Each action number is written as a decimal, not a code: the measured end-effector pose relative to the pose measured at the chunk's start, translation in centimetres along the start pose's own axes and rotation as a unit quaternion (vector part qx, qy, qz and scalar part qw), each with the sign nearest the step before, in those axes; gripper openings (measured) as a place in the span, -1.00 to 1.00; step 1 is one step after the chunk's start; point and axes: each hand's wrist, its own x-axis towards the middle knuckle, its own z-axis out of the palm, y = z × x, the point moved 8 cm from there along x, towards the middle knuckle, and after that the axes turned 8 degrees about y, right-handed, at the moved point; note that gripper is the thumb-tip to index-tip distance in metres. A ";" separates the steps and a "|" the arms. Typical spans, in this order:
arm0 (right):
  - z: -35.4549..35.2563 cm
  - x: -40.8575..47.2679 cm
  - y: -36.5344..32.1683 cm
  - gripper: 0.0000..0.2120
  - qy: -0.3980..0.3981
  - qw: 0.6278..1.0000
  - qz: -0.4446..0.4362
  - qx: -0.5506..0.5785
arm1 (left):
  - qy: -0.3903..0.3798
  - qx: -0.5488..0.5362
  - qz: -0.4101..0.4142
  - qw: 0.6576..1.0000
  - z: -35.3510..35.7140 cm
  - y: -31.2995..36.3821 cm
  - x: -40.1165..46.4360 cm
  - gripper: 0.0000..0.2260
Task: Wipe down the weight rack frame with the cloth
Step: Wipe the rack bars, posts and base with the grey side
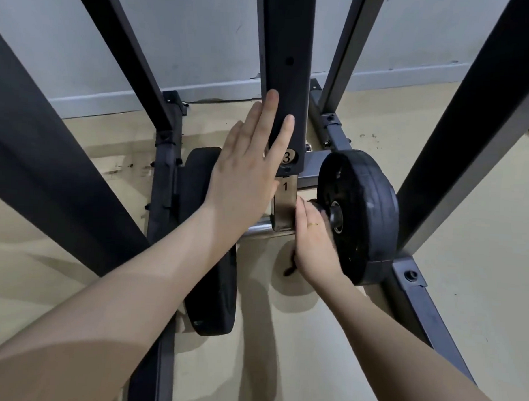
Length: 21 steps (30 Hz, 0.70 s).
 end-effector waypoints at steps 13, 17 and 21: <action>-0.4 1.5 3.3 -0.56 -0.033 0.992 0.120 -0.027 | -0.014 -0.012 0.010 1.000 1.1 1.3 -2.0 -0.21; 0.3 1.1 0.0 -0.43 0.012 0.999 0.008 -0.052 | -0.020 -0.014 0.006 1.000 1.2 1.6 -1.9 -0.23; -0.1 0.9 2.0 -0.40 -0.036 0.996 0.055 -0.062 | -0.024 -0.018 -0.026 0.999 1.1 1.9 -2.0 -0.28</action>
